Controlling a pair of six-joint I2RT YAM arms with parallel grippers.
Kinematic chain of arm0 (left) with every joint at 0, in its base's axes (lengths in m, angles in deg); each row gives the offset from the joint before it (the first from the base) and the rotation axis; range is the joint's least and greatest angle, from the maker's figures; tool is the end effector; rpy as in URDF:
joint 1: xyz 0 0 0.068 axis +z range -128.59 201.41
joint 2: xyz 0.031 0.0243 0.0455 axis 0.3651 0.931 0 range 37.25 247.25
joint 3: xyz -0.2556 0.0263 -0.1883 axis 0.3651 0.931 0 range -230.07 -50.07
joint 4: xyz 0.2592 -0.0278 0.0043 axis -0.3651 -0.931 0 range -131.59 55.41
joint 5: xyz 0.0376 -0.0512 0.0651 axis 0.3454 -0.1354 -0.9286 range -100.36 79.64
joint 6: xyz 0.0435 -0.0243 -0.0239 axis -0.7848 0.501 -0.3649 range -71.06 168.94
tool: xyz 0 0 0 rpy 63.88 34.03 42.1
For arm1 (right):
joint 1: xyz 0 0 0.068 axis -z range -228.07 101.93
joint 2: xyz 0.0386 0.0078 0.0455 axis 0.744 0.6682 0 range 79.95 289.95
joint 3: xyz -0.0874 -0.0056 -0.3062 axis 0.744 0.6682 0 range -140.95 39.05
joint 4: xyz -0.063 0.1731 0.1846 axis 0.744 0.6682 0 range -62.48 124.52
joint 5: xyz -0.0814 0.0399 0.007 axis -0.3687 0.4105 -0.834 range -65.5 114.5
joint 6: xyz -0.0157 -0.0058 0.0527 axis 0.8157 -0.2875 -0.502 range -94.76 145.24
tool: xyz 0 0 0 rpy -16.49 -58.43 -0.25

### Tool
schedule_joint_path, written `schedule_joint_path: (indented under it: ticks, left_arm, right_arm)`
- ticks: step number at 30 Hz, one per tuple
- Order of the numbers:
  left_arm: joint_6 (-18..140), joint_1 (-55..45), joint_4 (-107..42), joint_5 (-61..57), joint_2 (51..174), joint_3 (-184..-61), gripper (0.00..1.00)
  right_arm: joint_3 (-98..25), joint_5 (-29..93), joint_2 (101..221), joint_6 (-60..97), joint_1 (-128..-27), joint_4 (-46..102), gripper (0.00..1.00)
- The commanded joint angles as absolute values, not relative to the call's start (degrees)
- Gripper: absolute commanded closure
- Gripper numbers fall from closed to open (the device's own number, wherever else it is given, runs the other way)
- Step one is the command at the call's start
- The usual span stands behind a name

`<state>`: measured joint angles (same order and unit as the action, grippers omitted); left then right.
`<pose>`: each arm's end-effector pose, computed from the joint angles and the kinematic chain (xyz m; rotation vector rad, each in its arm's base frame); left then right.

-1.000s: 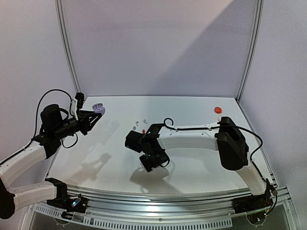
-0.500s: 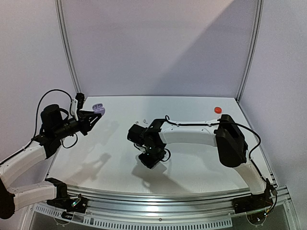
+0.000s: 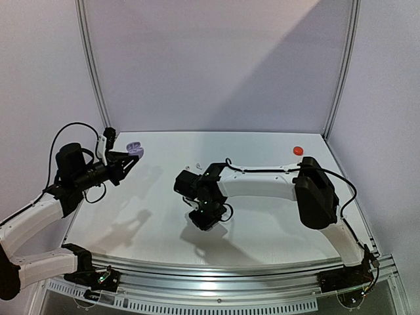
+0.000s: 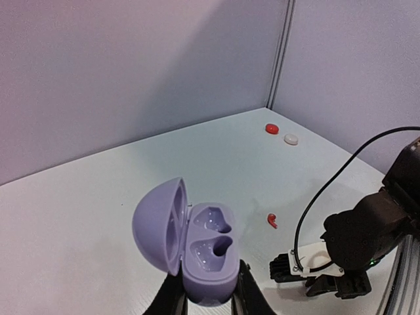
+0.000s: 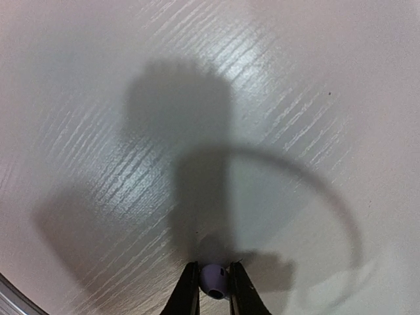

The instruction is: Insert the wireless bluetooth earbuds into the charging case

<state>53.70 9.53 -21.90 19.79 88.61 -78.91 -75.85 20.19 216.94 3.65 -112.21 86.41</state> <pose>0.1716 -0.0555 0.3001 0.4968 1.6946 -0.6688 0.2266 0.4611 0.1792 -1.0708 2.7747 0.0773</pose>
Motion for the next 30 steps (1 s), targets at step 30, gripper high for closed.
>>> schedule_joint_path:
  ticks: [30]
  left_arm:
    - [58.87,3.67,-12.41,28.78,90.7,-85.08,1.0]
  right_arm:
    - [-75.96,20.78,187.31,-3.71,-108.72,56.79,0.91]
